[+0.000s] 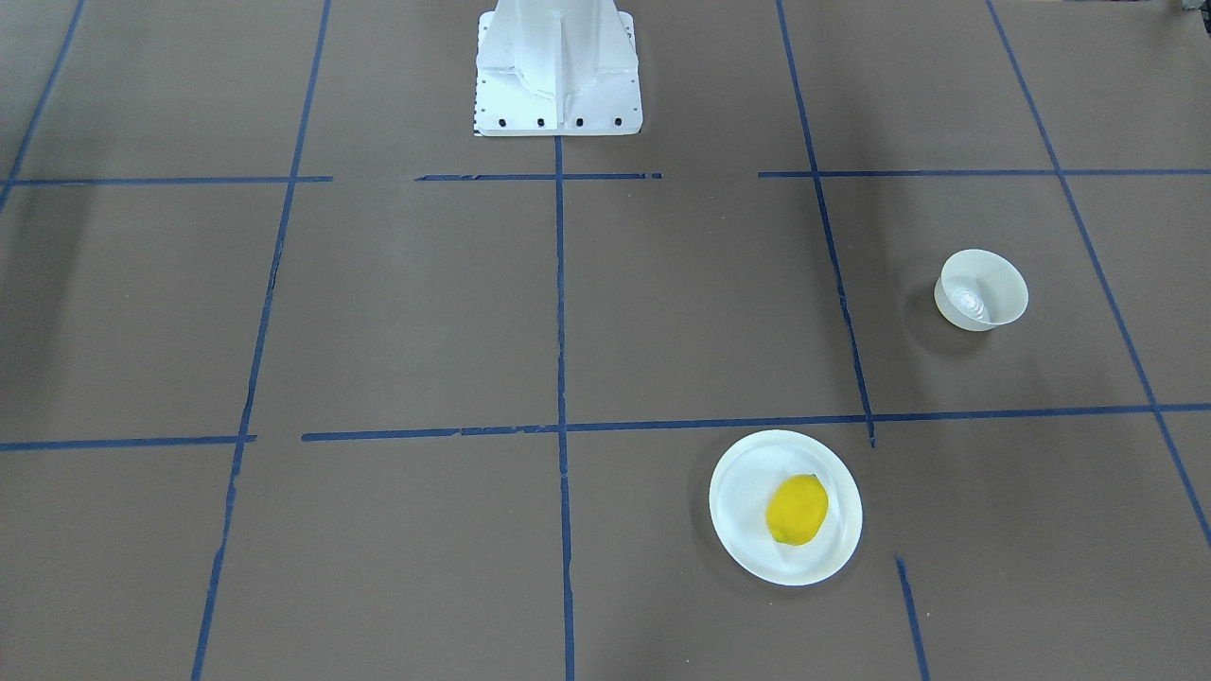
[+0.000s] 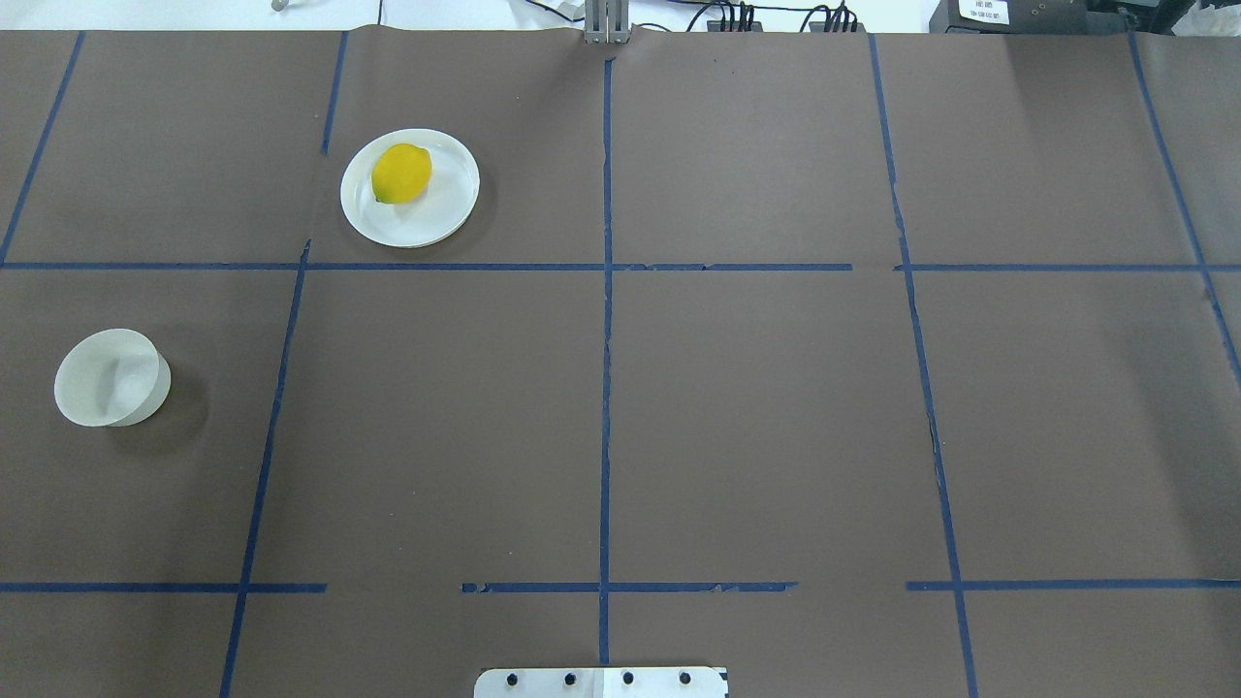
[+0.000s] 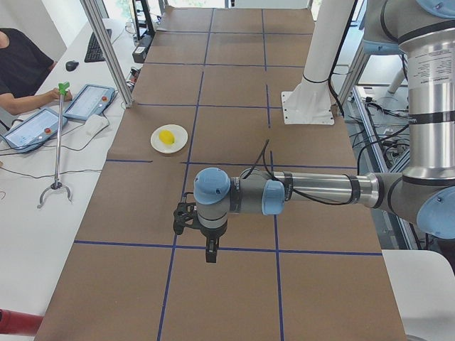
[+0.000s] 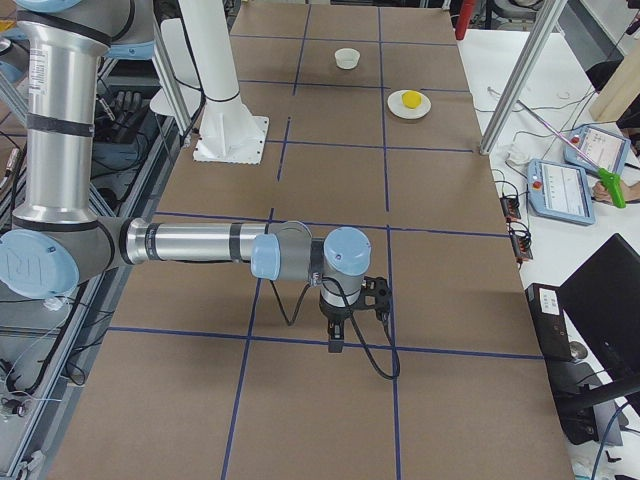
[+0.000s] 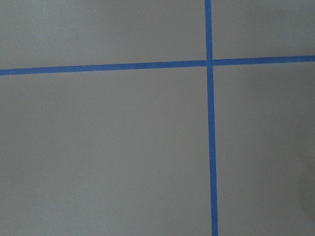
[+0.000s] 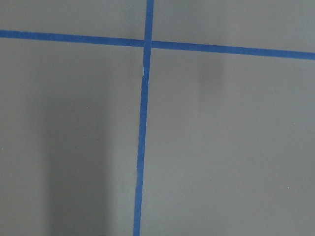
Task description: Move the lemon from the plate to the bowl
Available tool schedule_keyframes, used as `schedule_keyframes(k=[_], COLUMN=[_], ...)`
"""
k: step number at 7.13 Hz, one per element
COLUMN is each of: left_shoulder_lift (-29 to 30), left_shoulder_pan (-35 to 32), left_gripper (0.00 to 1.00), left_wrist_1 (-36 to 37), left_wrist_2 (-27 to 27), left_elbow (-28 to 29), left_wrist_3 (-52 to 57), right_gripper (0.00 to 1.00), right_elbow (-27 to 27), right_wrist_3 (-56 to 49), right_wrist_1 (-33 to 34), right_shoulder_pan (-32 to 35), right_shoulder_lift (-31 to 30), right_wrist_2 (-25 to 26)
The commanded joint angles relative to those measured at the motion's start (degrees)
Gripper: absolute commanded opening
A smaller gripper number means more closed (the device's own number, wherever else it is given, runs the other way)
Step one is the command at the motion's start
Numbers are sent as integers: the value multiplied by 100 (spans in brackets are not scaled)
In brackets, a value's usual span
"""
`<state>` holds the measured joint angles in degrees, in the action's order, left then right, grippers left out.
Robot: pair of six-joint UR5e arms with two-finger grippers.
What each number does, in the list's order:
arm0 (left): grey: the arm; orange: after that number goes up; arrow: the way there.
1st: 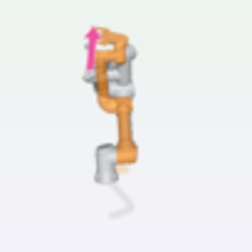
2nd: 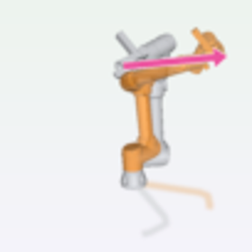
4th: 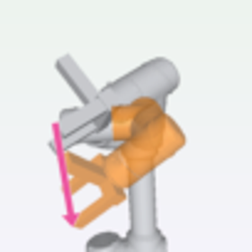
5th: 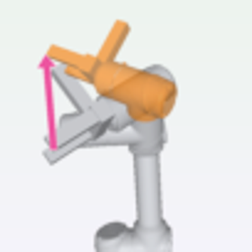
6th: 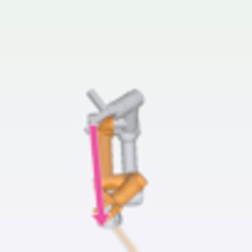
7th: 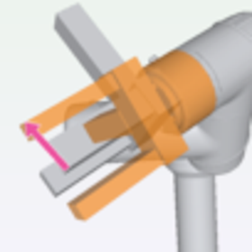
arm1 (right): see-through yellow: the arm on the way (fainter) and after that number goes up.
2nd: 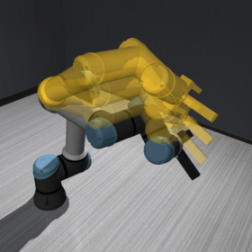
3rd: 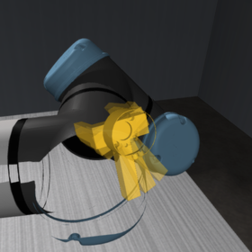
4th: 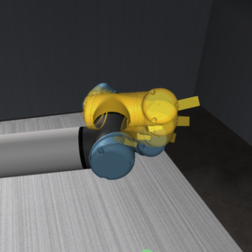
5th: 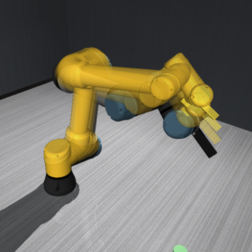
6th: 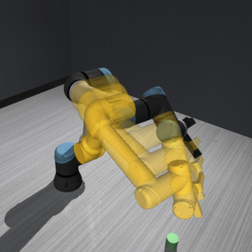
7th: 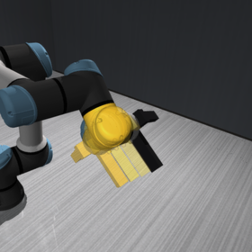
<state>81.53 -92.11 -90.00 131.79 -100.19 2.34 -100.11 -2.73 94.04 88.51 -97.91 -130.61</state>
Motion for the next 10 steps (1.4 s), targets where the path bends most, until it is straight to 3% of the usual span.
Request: schedule_keyframes(k=[1,6,8,10], left_shoulder_lift=[11,450,1071,1546], left_shoulder_pan=[0,166,413,1103], left_gripper=[100,100,100,100], left_wrist_1=[-9,-228,-133,-150], left_wrist_2=[4,267,311,418], left_elbow=[-18,-352,-501,-475], left_wrist_3=[3,-75,-128,-1485], right_gripper=[100,100,100,100], right_elbow=[0,0,0,0], right_wrist_3=[0,0,0,0], right_wrist_1=[0,0,0,0], right_shoulder_pan=[0,0,0,0], right_shoulder_lift=[0,0,0,0], right_wrist_2=[0,0,0,0])
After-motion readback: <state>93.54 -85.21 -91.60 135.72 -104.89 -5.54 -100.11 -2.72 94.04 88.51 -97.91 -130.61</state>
